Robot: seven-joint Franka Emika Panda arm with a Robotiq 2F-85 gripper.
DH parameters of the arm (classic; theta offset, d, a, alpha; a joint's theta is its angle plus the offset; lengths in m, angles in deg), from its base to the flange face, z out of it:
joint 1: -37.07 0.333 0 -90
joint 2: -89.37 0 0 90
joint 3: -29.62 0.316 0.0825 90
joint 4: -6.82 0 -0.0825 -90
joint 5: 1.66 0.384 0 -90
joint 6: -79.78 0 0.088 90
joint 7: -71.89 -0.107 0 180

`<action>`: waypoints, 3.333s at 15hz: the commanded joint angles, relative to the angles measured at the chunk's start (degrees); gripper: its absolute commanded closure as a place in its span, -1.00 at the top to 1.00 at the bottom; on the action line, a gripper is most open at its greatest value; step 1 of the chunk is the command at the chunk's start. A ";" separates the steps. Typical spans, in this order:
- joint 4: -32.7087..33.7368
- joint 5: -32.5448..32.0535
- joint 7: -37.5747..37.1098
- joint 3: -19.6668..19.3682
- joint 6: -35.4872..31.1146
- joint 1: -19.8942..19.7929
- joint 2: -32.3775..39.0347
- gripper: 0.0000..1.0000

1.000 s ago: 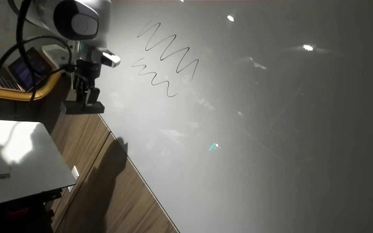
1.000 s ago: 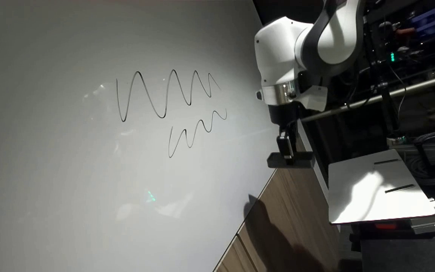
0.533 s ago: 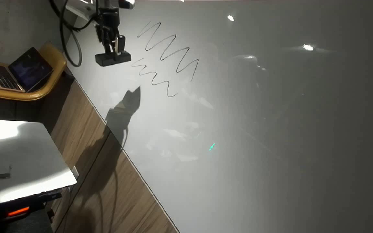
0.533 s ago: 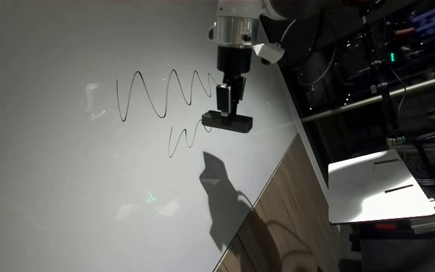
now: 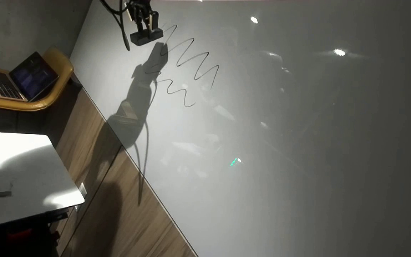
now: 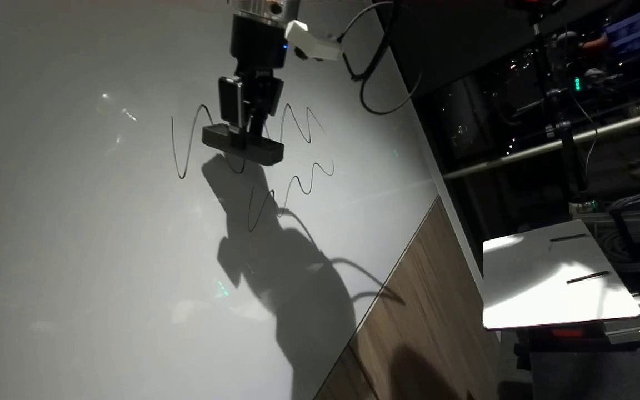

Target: Use the eraser to wipe the whiteboard.

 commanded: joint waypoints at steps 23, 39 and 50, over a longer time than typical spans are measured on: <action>22.87 -27.60 -11.63 -9.12 15.32 10.86 17.10 -0.43; 30.26 -16.29 -5.11 -10.17 20.50 7.37 17.17 -0.43; 42.40 -10.87 -8.22 -7.84 30.53 13.38 19.14 -0.43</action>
